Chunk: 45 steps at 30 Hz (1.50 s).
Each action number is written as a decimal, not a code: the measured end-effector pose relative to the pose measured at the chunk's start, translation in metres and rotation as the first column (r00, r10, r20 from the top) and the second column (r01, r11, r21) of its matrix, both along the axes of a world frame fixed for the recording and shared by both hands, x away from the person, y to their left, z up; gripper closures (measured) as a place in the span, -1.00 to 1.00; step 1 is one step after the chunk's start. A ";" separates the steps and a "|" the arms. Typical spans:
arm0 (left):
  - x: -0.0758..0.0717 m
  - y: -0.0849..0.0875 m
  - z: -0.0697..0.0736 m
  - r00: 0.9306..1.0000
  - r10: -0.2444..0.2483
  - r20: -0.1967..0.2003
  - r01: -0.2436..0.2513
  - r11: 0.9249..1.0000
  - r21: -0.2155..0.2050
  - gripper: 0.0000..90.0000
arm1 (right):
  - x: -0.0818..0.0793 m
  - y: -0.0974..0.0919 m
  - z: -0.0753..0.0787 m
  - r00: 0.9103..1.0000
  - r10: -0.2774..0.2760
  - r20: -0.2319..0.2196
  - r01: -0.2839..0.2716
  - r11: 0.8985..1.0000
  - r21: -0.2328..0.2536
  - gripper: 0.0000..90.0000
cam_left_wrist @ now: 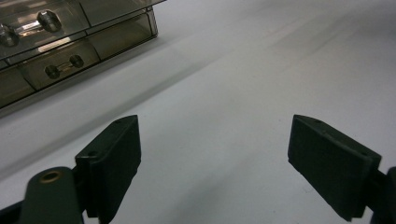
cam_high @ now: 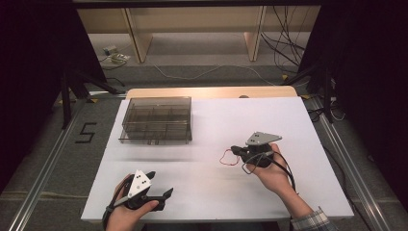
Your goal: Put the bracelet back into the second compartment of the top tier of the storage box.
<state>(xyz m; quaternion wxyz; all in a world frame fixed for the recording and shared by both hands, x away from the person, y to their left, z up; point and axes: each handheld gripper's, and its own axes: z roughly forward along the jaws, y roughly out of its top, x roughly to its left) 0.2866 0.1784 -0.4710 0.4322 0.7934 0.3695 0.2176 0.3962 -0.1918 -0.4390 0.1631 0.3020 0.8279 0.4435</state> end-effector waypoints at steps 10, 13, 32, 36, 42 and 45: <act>0.000 0.000 0.000 1.000 0.001 0.000 -0.001 1.000 0.000 -0.62 | 0.002 0.006 0.005 1.000 0.004 0.012 -0.004 1.000 0.007 1.00; 0.000 0.000 0.000 1.000 0.001 -0.001 -0.001 1.000 -0.001 -0.62 | 0.003 0.008 0.006 1.000 0.008 0.013 -0.008 1.000 0.006 1.00; 0.000 0.001 0.000 1.000 0.002 -0.001 -0.002 1.000 0.002 -0.62 | 0.006 0.024 0.011 0.999 0.025 0.023 -0.025 1.000 0.007 1.00; 0.001 0.001 0.000 1.000 0.003 -0.001 -0.003 1.000 0.005 -0.62 | 0.007 0.027 0.012 0.999 0.028 0.023 -0.028 1.000 0.008 1.00; 0.001 0.001 0.000 1.000 0.005 0.001 -0.005 1.000 0.004 -0.62 | 0.008 0.035 0.014 0.999 0.041 0.025 -0.041 0.999 0.004 1.00; 0.001 0.001 0.000 1.000 0.004 0.001 -0.004 1.000 0.005 -0.62 | 0.009 0.039 0.015 0.998 0.047 0.029 -0.047 0.999 0.006 1.00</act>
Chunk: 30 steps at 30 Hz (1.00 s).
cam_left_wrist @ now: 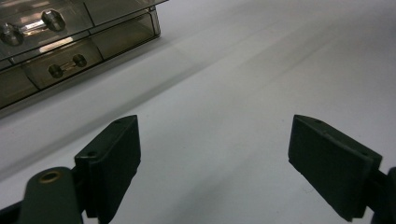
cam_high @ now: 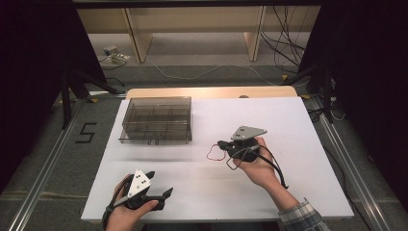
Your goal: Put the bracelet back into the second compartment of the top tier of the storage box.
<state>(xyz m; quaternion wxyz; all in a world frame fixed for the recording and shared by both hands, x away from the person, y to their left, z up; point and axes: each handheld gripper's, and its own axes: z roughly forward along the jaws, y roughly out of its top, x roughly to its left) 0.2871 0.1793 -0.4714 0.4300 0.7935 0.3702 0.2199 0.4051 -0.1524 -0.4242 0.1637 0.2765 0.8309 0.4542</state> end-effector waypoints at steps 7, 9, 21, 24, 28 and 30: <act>0.000 0.000 0.000 1.000 0.001 0.003 -0.001 1.000 0.002 -0.62 | 0.001 0.005 0.001 1.000 0.004 0.005 -0.004 1.000 0.003 1.00; 0.000 0.000 0.000 1.000 0.001 0.003 -0.001 1.000 0.000 -0.62 | 0.001 0.007 0.002 1.000 0.009 0.007 -0.009 1.000 0.000 1.00; 0.000 -0.001 0.000 1.000 0.000 0.003 0.000 1.000 0.000 -0.62 | 0.002 0.014 0.003 1.000 0.016 0.008 -0.016 1.000 -0.003 1.00; 0.000 -0.001 0.000 1.000 0.000 0.003 0.000 1.000 0.000 -0.62 | 0.003 0.016 0.004 1.000 0.018 0.008 -0.018 1.000 -0.006 1.00; 0.000 -0.001 0.000 1.000 0.000 0.004 0.000 1.000 -0.001 -0.62 | 0.003 0.018 0.006 1.000 0.021 0.013 -0.021 1.000 -0.003 1.00; 0.000 -0.001 0.000 1.000 0.000 0.004 0.000 1.000 -0.001 -0.62 | 0.004 0.020 0.006 1.000 0.022 0.013 -0.022 1.000 -0.003 1.00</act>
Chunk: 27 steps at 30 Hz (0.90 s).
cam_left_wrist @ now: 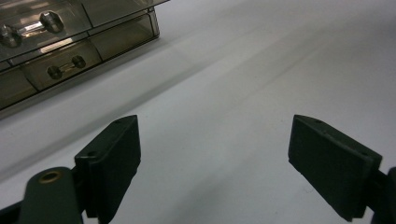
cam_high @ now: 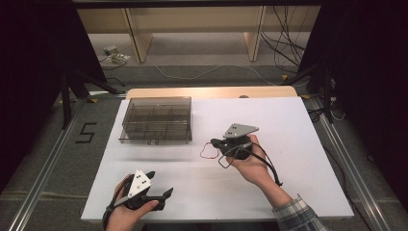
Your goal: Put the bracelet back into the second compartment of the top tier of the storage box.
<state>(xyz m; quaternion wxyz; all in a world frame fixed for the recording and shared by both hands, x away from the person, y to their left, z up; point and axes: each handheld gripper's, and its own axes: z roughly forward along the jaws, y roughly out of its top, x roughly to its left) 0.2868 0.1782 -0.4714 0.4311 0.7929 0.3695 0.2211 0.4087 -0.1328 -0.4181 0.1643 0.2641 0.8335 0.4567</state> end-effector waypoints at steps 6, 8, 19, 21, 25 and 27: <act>0.000 0.000 0.000 1.000 0.000 -0.001 0.000 1.000 -0.001 -0.62 | 0.001 0.003 0.000 1.000 0.003 0.000 -0.003 1.000 0.005 1.00; 0.000 0.000 0.000 1.000 -0.001 -0.001 0.001 1.000 0.000 -0.62 | 0.001 0.004 0.001 1.000 0.006 0.003 -0.006 1.000 0.005 1.00; 0.000 -0.001 0.000 1.000 0.000 -0.001 0.000 1.000 -0.003 -0.62 | 0.004 0.013 0.007 1.000 0.013 0.014 -0.014 1.000 0.007 1.00; 0.000 -0.001 0.000 1.000 0.000 -0.001 0.000 1.000 -0.003 -0.62 | 0.004 0.014 0.008 1.000 0.014 0.014 -0.014 1.000 0.009 1.00; 0.000 0.000 0.000 1.000 -0.001 -0.002 0.001 1.000 -0.003 -0.62 | 0.005 0.018 0.010 1.000 0.018 0.016 -0.018 1.000 0.011 1.00; 0.000 0.000 0.000 1.000 0.000 -0.001 0.000 1.000 -0.004 -0.62 | 0.006 0.019 0.010 1.000 0.022 0.019 -0.022 1.000 0.008 1.00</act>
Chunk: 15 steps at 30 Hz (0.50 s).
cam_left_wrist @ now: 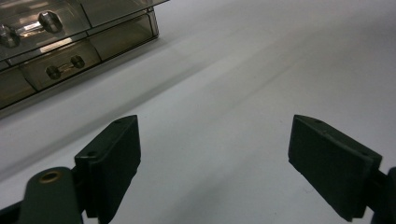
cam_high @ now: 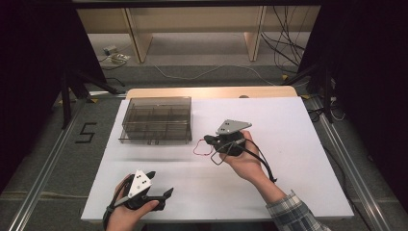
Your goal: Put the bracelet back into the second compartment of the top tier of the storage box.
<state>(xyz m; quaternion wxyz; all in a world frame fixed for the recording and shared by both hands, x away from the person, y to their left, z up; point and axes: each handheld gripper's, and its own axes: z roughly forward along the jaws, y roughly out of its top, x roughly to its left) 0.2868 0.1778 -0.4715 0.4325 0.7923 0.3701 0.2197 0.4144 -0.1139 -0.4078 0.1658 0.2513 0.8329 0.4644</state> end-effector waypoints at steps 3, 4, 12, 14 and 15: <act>0.000 0.000 0.000 1.000 -0.001 0.000 0.001 1.000 0.000 -0.62 | 0.001 0.002 0.001 1.000 0.004 0.000 -0.004 1.000 0.000 1.00; 0.000 0.000 0.000 1.000 -0.001 0.000 0.001 1.000 0.000 -0.62 | 0.001 0.003 0.001 1.000 0.004 -0.002 -0.004 1.000 0.001 1.00; 0.000 0.000 0.000 1.000 -0.004 0.000 0.004 1.000 0.002 -0.62 | 0.004 0.007 0.003 1.000 0.002 -0.001 -0.002 1.000 0.006 1.00; 0.000 0.000 0.000 1.000 -0.004 0.000 0.004 1.000 0.002 -0.62 | 0.004 0.008 0.003 1.000 0.002 -0.004 -0.002 1.000 0.010 1.00; 0.000 0.000 0.000 1.000 -0.004 0.000 0.004 1.000 0.002 -0.62 | 0.004 0.008 0.003 1.000 0.003 -0.002 -0.003 1.000 0.008 1.00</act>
